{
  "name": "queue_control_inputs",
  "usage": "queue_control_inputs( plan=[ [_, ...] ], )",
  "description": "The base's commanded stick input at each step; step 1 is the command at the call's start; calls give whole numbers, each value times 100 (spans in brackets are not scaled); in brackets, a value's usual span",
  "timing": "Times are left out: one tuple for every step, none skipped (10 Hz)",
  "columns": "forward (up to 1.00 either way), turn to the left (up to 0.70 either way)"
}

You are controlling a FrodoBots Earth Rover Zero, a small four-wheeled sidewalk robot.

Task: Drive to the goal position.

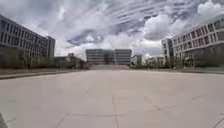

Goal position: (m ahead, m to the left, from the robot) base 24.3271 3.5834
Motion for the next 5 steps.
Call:
queue_control_inputs(
  plan=[
    [100, 0],
    [100, 0],
    [100, 0],
    [100, 0],
    [100, 0]
  ],
)
